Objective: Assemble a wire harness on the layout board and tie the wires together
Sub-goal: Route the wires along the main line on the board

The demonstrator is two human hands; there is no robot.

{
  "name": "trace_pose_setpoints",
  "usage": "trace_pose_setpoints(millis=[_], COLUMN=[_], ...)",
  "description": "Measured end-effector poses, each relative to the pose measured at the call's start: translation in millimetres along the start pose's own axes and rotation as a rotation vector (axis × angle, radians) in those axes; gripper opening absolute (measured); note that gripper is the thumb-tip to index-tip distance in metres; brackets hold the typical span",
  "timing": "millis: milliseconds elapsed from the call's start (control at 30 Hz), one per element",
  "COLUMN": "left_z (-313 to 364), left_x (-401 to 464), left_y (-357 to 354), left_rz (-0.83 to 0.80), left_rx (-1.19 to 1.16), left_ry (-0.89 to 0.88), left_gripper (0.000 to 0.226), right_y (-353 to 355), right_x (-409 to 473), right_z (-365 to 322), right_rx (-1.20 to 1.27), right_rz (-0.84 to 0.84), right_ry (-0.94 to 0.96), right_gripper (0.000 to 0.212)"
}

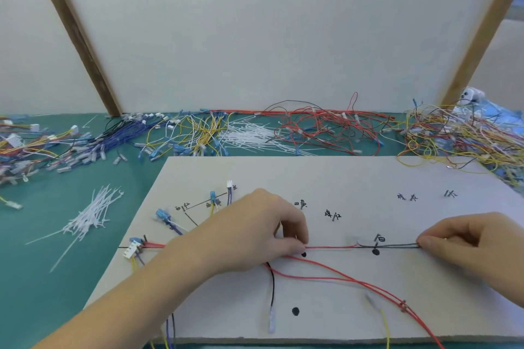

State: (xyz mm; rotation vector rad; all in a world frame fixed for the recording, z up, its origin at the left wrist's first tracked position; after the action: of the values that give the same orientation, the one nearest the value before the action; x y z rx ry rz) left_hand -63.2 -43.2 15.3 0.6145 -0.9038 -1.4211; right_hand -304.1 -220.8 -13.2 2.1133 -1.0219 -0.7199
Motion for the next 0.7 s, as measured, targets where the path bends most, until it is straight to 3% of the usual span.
trace_pose_setpoints(millis=[233, 367, 700], left_z=[3, 11, 15], left_x=[-1, -2, 0], left_y=[-12, -20, -21], left_rz=[0.032, 0.009, 0.045], left_rx=[-0.044, 0.046, 0.134], left_ry=[-0.028, -0.09, -0.122], left_gripper=[0.022, 0.031, 0.028], right_y=[16, 31, 10], right_x=[15, 29, 68], right_z=[-36, -64, -80], right_rx=[-0.023, 0.074, -0.219], right_rz=[0.026, 0.016, -0.021], right_ry=[-0.006, -0.006, -0.14], right_gripper=[0.004, 0.018, 0.024])
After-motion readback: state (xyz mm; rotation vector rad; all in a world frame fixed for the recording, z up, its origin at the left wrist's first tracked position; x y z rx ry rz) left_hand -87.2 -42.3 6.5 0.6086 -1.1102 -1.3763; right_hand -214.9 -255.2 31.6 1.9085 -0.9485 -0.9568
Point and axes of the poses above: each hand's wrist, its own x-axis towards the middle knuckle, its own y-axis out of the back of the hand, z = x × y, the point moved 9 cm from there along x, towards the middle knuckle, and after that the axes turned 9 degrees about -y, right-handed, at the moved point
